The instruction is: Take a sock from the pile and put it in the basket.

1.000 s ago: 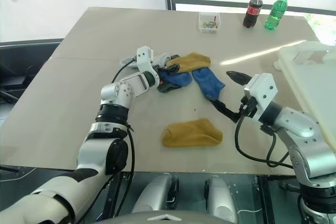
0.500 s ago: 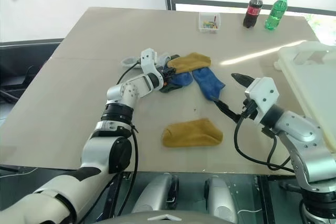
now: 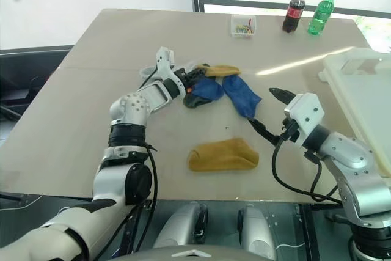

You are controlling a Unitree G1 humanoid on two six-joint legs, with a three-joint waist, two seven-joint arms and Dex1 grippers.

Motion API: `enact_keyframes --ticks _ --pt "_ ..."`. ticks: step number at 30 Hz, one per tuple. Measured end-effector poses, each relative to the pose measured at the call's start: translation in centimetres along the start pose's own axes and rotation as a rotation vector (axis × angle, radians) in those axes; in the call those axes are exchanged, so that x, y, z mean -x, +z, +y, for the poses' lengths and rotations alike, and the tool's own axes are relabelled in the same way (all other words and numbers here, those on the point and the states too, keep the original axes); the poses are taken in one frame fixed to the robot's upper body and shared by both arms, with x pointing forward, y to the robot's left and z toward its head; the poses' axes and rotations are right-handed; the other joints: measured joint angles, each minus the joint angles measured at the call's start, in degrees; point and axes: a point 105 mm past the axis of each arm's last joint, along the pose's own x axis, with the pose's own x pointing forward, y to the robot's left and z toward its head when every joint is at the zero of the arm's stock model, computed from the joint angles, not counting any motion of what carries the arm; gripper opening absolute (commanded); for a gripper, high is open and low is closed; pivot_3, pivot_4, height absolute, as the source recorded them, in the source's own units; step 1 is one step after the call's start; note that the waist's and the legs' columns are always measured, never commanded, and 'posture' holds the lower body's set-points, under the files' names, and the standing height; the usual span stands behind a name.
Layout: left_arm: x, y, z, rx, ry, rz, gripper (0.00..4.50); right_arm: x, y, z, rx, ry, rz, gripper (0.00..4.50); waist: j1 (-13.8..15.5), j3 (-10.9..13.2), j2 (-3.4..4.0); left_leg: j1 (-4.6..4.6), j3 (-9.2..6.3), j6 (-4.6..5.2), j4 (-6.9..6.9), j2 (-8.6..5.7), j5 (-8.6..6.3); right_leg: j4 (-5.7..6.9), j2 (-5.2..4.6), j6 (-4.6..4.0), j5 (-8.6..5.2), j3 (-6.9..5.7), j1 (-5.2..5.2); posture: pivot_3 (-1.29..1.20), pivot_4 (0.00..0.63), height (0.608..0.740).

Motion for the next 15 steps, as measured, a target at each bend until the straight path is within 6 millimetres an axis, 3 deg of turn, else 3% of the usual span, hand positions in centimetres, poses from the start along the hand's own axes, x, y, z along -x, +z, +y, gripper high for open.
enact_keyframes --ticks 4,11,15 --pt "2.8 -0.5 -1.2 -0.018 -0.079 0.082 0.04 -0.1 -0.2 0.3 -0.010 0.009 0.005 4.50 -0.4 0.0 0.02 0.10 0.03 -0.02 -0.01 0.04 0.00 0.05 0.03 -0.01 -0.01 0.09 0.01 0.00 0.150 0.729" --pt "11.9 -3.6 1.5 -0.045 -0.065 0.295 0.04 -1.1 -2.5 2.8 -0.103 0.097 0.102 4.50 -1.2 0.0 0.03 0.26 0.09 -0.04 -0.03 0.10 0.01 0.17 0.00 -0.08 -0.04 0.23 0.05 0.00 0.150 0.729" --pt "13.8 -4.2 1.8 -0.085 -0.047 0.350 0.04 -2.4 -2.1 3.7 -0.189 0.166 0.097 4.50 -0.2 0.0 0.03 0.35 0.06 0.12 -0.03 0.08 -0.10 0.13 -0.33 -0.28 -0.15 0.24 0.09 0.00 0.150 0.729"
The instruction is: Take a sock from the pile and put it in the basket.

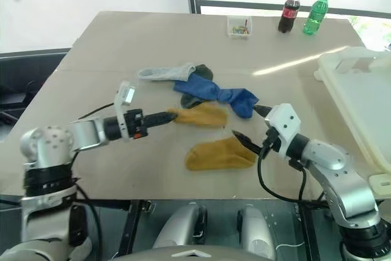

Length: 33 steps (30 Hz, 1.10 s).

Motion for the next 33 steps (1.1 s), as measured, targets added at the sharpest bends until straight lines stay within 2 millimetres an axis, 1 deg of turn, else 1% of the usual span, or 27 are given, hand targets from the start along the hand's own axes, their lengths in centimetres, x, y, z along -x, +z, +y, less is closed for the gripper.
enact_keyframes --ticks 2,5,7,9,12,13,14,15,16,17,18,19,20,21,22,23,24,26,31,33 --pt "0.3 -0.5 0.4 0.000 0.016 0.015 0.04 -0.5 -0.1 0.0 -0.030 0.027 0.024 4.50 0.3 0.0 -0.01 -0.01 0.00 0.00 0.00 -0.01 0.00 0.00 -0.03 -0.01 0.00 -0.01 0.00 0.00 0.150 0.729" --pt "0.2 -1.5 0.8 -0.004 0.040 0.041 0.04 -1.5 -1.0 0.3 -0.073 0.077 0.086 4.50 0.2 0.0 0.00 -0.03 -0.01 0.00 -0.04 -0.02 0.00 -0.01 -0.07 -0.02 0.00 -0.01 -0.03 0.00 0.150 0.729" --pt "0.5 -3.4 1.2 -0.020 0.068 0.102 0.04 -2.5 -1.5 0.6 -0.094 0.120 0.123 4.50 -0.1 0.0 0.00 -0.09 0.01 0.00 -0.09 -0.02 0.00 -0.02 -0.08 -0.04 0.00 0.03 -0.09 0.00 0.150 0.729" --pt "0.7 -4.8 1.6 -0.027 0.090 0.142 0.04 -3.4 -1.9 0.2 -0.104 0.133 0.143 4.50 -0.3 0.0 0.00 -0.09 0.01 -0.01 -0.13 0.00 0.00 -0.02 -0.08 -0.09 -0.03 0.02 -0.12 0.00 0.150 0.729" --pt "0.8 -5.0 1.6 -0.057 0.094 0.132 0.04 -5.4 -1.9 -0.2 -0.108 0.149 0.154 4.50 0.0 0.0 0.00 -0.17 -0.01 -0.01 -0.13 0.02 -0.01 0.00 -0.10 -0.12 -0.04 -0.02 -0.25 0.00 0.150 0.729" --pt "0.7 -4.9 1.5 -0.072 0.092 0.125 0.04 -6.4 -2.2 -0.5 -0.124 0.138 0.160 4.50 0.0 0.0 0.00 -0.17 -0.01 -0.01 -0.12 0.02 -0.01 -0.01 -0.10 -0.12 -0.04 -0.02 -0.24 0.00 0.150 0.729" --pt "0.6 -4.9 1.5 -0.078 0.091 0.125 0.04 -6.8 -2.4 -0.7 -0.132 0.131 0.165 4.50 0.0 0.0 0.00 -0.18 -0.01 -0.01 -0.12 0.01 -0.01 -0.02 -0.10 -0.12 -0.03 -0.02 -0.25 0.00 0.150 0.729" --pt "0.6 -5.0 1.6 -0.091 0.100 0.120 0.04 -8.1 -2.9 -1.0 -0.147 0.124 0.189 4.50 -0.1 0.0 0.00 -0.18 -0.01 -0.02 -0.12 -0.01 0.00 -0.02 -0.11 -0.12 -0.03 -0.01 -0.25 0.00 0.150 0.729" --pt "0.5 -5.1 1.5 -0.097 0.099 0.119 0.04 -8.6 -3.5 -1.1 -0.156 0.118 0.212 4.50 0.0 0.0 0.00 -0.28 -0.02 -0.03 -0.13 -0.03 0.00 -0.01 -0.12 -0.12 -0.03 -0.03 -0.35 0.00 0.150 0.729" --pt "0.5 -5.2 1.6 -0.100 0.105 0.113 0.00 -8.9 -4.2 -1.1 -0.162 0.116 0.236 3.97 0.2 0.0 0.00 -0.35 -0.04 -0.24 -0.13 -0.05 0.13 -0.02 -0.13 -0.12 -0.03 -0.05 -0.40 0.00 0.150 0.729" --pt "0.4 -5.2 1.7 -0.100 0.111 0.106 0.00 -9.0 -4.9 -1.2 -0.171 0.114 0.260 3.70 0.3 0.0 0.00 -0.40 -0.07 -0.25 -0.14 -0.10 0.13 -0.03 -0.16 -0.08 -0.01 -0.09 -0.41 0.00 0.150 0.729" --pt "0.3 -5.2 1.8 -0.099 0.119 0.095 0.00 -9.1 -4.9 -1.5 -0.162 0.111 0.264 3.08 0.2 0.0 0.00 -0.42 -0.08 -0.25 -0.15 -0.13 0.13 -0.06 -0.18 0.03 0.06 -0.09 -0.41 0.00 0.150 0.729" --pt "0.3 -5.1 1.8 -0.100 0.119 0.093 0.00 -9.1 -4.9 -1.6 -0.161 0.110 0.266 2.87 0.1 0.0 0.00 -0.42 -0.09 -0.25 -0.15 -0.13 0.13 -0.06 -0.18 0.03 0.06 -0.09 -0.41 0.00 0.150 0.729" --pt "0.2 -5.1 1.8 -0.102 0.119 0.083 0.00 -9.1 -5.0 -1.6 -0.153 0.118 0.271 2.26 0.0 0.0 0.00 -0.41 -0.08 -0.25 -0.16 -0.13 0.13 -0.07 -0.18 0.03 0.06 -0.09 -0.41 0.00 0.150 0.729" --pt "0.1 -5.0 1.7 -0.105 0.120 0.078 0.00 -9.1 -5.1 -1.6 -0.147 0.120 0.271 1.79 0.0 0.0 0.00 -0.40 -0.08 -0.25 -0.16 -0.13 0.13 -0.05 -0.17 0.03 0.06 -0.10 -0.40 0.00 0.150 0.729" --pt "0.1 -5.0 1.7 -0.107 0.121 0.076 0.00 -9.1 -5.2 -1.6 -0.145 0.121 0.271 1.41 0.0 0.0 0.00 -0.40 -0.08 -0.25 -0.17 -0.12 0.13 -0.04 -0.16 0.03 0.06 -0.09 -0.40 0.00 0.150 0.729" --pt "0.0 -5.0 1.7 -0.110 0.124 0.070 0.00 -9.1 -5.2 -1.6 -0.138 0.128 0.271 0.86 -0.1 0.0 0.00 -0.38 -0.09 -0.25 -0.18 -0.10 0.13 -0.02 -0.13 0.03 0.06 -0.10 -0.39 0.00 0.150 0.729" --pt "0.0 -5.1 1.7 -0.111 0.126 0.063 0.00 -9.1 -5.3 -1.6 -0.136 0.134 0.271 0.03 -0.2 0.0 0.00 -0.37 -0.08 -0.24 -0.19 -0.09 0.13 0.01 -0.11 0.02 0.05 -0.10 -0.40 0.00 0.150 0.729" --pt "0.0 -5.2 1.8 -0.108 0.135 0.053 0.00 -8.9 -5.1 -1.6 -0.115 0.152 0.268 0.03 -0.3 0.0 0.00 -0.37 -0.09 -0.23 -0.18 -0.11 0.12 0.00 -0.13 0.03 0.06 -0.09 -0.40 0.00 0.150 0.729" --pt "-0.4 -4.9 1.7 -0.114 0.130 0.042 0.00 -8.2 -5.4 -2.2 -0.088 0.137 0.291 0.03 0.1 0.0 0.00 -0.38 -0.09 -0.23 -0.17 -0.13 0.13 -0.01 -0.14 0.03 0.06 -0.12 -0.40 0.00 0.150 0.729"
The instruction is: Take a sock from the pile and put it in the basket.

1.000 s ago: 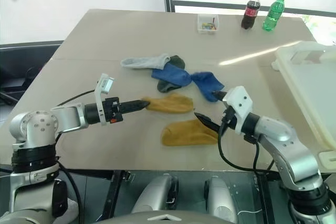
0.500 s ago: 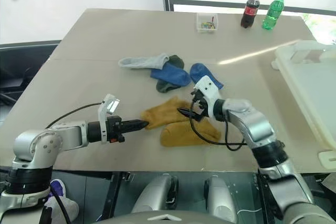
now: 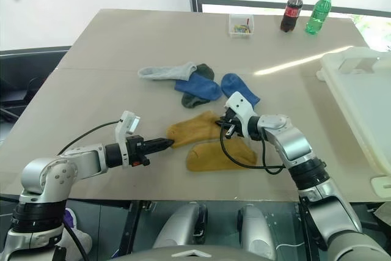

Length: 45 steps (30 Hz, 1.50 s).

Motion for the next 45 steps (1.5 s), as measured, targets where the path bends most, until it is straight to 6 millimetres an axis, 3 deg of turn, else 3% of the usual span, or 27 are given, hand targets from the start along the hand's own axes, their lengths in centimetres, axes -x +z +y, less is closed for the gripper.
enact_keyframes --ticks 8,16,23,24,26,29,34,35,37,40,42,43,45 --pt "-5.1 2.1 0.0 -0.028 0.038 -0.021 0.00 3.6 -1.6 -2.4 0.064 -0.130 0.070 0.03 0.1 0.0 -0.01 0.03 -0.05 0.21 0.07 -0.08 -0.10 -0.02 0.01 0.10 0.05 -0.06 0.17 0.00 0.150 0.729" --pt "-5.5 2.3 -0.7 -0.028 -0.007 0.006 0.00 5.2 -2.2 -3.1 0.050 -0.197 0.092 0.03 0.0 0.0 -0.01 0.03 -0.04 0.22 0.07 -0.01 -0.11 -0.03 0.07 0.10 0.04 -0.06 0.17 0.00 0.150 0.729" --pt "-6.4 3.0 -2.0 -0.034 -0.031 0.001 0.00 5.1 -2.3 -2.8 0.057 -0.209 0.079 0.03 0.0 0.0 -0.01 0.04 -0.05 0.17 0.07 -0.02 -0.08 -0.03 0.08 0.10 0.04 -0.06 0.17 0.00 0.150 0.729" --pt "-6.6 2.8 -1.9 -0.028 -0.025 0.005 0.47 4.9 -2.3 -2.7 0.054 -0.211 0.074 0.00 -0.1 0.0 -0.01 0.05 -0.04 0.03 0.07 0.00 0.01 -0.02 0.14 0.10 0.04 -0.05 0.17 0.00 0.150 0.729" --pt "-6.7 2.7 -1.9 -0.027 -0.017 0.009 0.85 4.8 -2.2 -2.7 0.051 -0.212 0.070 0.00 -0.2 0.0 -0.01 0.06 -0.04 0.02 0.07 0.01 0.01 -0.01 0.16 0.10 0.04 -0.04 0.18 0.00 0.150 0.729" --pt "-6.5 3.0 -2.0 -0.001 -0.037 -0.031 2.23 5.0 -2.1 -2.6 0.028 -0.206 0.055 0.00 -0.1 0.0 -0.02 0.03 -0.04 0.03 0.08 0.02 0.01 -0.01 0.14 0.10 0.04 -0.05 0.16 0.00 0.150 0.729" --pt "-4.5 4.6 -2.6 -0.008 -0.072 -0.108 2.23 6.3 0.3 -1.5 0.007 -0.163 -0.032 0.00 0.0 0.0 -0.01 0.00 -0.05 0.12 0.07 0.02 -0.05 -0.04 0.10 0.10 0.04 -0.05 0.15 0.00 0.150 0.729" --pt "-4.2 4.7 -2.8 -0.008 -0.081 -0.112 1.63 6.6 0.7 -1.4 0.006 -0.163 -0.045 0.00 0.0 0.0 -0.01 0.00 -0.05 0.21 0.07 0.02 -0.10 -0.04 0.09 0.10 0.04 -0.05 0.15 0.00 0.150 0.729" --pt "-3.4 4.8 -3.1 -0.015 -0.097 -0.109 1.15 7.3 1.7 -1.0 0.007 -0.155 -0.067 0.00 0.0 0.0 -0.01 0.02 -0.07 0.22 0.07 0.02 -0.11 -0.05 0.08 0.10 0.04 -0.06 0.16 0.00 0.150 0.729" --pt "-2.7 4.4 -3.2 -0.004 -0.103 -0.096 0.02 8.0 2.1 -0.5 -0.014 -0.150 -0.080 0.00 0.0 0.0 -0.01 0.02 -0.07 0.23 0.06 0.02 -0.12 -0.05 0.07 0.09 0.03 -0.06 0.16 0.00 0.150 0.729" --pt "-2.6 4.1 -3.1 0.011 -0.099 -0.081 0.02 8.1 1.9 -0.4 -0.026 -0.151 -0.074 0.00 0.1 0.0 -0.01 0.02 -0.07 0.23 0.07 0.02 -0.12 -0.05 0.07 0.09 0.03 -0.06 0.16 0.00 0.150 0.729" --pt "-2.8 3.8 -2.9 0.013 -0.078 -0.068 0.51 8.1 1.5 -0.4 -0.039 -0.161 -0.065 0.00 0.1 0.0 -0.01 0.02 -0.07 0.24 0.07 0.00 -0.12 -0.05 0.06 0.09 0.03 -0.06 0.17 0.00 0.150 0.729" --pt "-3.1 3.3 -2.6 0.005 -0.057 -0.046 0.90 8.1 1.1 -0.5 -0.049 -0.169 -0.055 0.00 0.1 0.0 -0.01 0.02 -0.06 0.23 0.07 -0.01 -0.12 -0.05 0.06 0.08 0.03 -0.06 0.17 0.00 0.150 0.729"
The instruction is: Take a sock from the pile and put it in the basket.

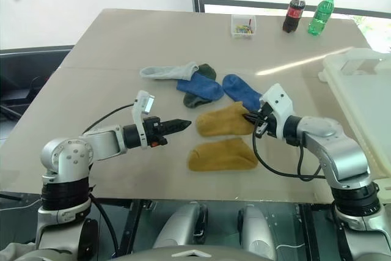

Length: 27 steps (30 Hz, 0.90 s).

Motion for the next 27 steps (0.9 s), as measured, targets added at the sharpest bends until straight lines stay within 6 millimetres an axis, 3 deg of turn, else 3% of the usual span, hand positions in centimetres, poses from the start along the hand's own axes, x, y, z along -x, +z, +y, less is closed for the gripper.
enact_keyframes --ticks 3,7,8,13,14,15,23,27 --pt "-0.8 -0.7 0.2 -0.009 0.029 0.028 2.16 -0.5 -1.0 -0.4 -0.022 -0.021 0.025 0.00 0.0 0.0 0.00 0.01 0.01 -0.01 0.00 0.00 0.01 0.02 0.00 -0.02 -0.01 0.01 0.00 0.00 0.150 0.729" --pt "-2.2 -0.9 0.6 -0.009 0.079 0.027 4.24 -1.3 -2.7 -0.8 -0.047 -0.030 0.063 0.00 0.0 0.0 0.00 0.00 0.01 -0.05 0.00 0.00 0.03 0.01 0.02 0.01 0.01 0.00 0.00 0.00 0.150 0.729" --pt "-2.6 -0.7 0.4 -0.019 0.076 0.022 4.43 -1.3 -2.9 -0.9 -0.049 -0.032 0.066 0.00 0.1 0.0 0.00 0.00 0.00 -0.05 0.00 -0.01 0.03 0.01 0.01 0.01 0.01 -0.01 0.01 0.00 0.150 0.729" --pt "-4.9 0.2 0.2 -0.055 0.090 0.001 4.43 -1.4 -2.9 -1.1 -0.041 -0.037 0.061 0.00 0.0 0.0 0.00 0.06 0.01 -0.01 0.02 -0.01 0.01 0.02 0.06 0.02 0.01 0.00 0.06 0.00 0.150 0.729" --pt "-5.3 0.3 0.1 -0.057 0.088 -0.004 3.86 -1.4 -3.0 -1.1 -0.042 -0.036 0.062 0.00 0.0 0.0 0.00 0.06 0.01 -0.01 0.02 -0.01 0.01 0.03 0.10 0.02 0.01 -0.01 0.06 0.00 0.150 0.729" --pt "-5.6 0.3 0.2 -0.051 0.094 -0.010 3.59 -1.5 -3.1 -1.0 -0.042 -0.033 0.064 0.00 0.0 0.0 0.01 0.06 0.01 -0.01 0.02 -0.01 0.02 0.03 0.09 0.02 0.01 0.00 0.06 0.00 0.150 0.729" --pt "-5.6 -0.4 0.5 0.000 0.079 0.013 0.06 -1.6 -2.9 -1.0 -0.039 -0.032 0.056 0.00 0.0 0.0 0.00 0.01 0.01 -0.01 0.02 0.00 0.02 0.01 0.09 0.03 0.01 -0.01 0.02 0.00 0.150 0.729" --pt "-4.8 0.7 -0.9 0.060 -0.030 -0.043 0.06 -1.1 -1.4 -1.0 -0.053 -0.025 -0.025 0.00 0.0 0.0 0.00 -0.01 0.01 -0.01 0.02 0.02 0.02 0.02 0.06 0.03 0.01 -0.01 0.01 0.00 0.150 0.729"
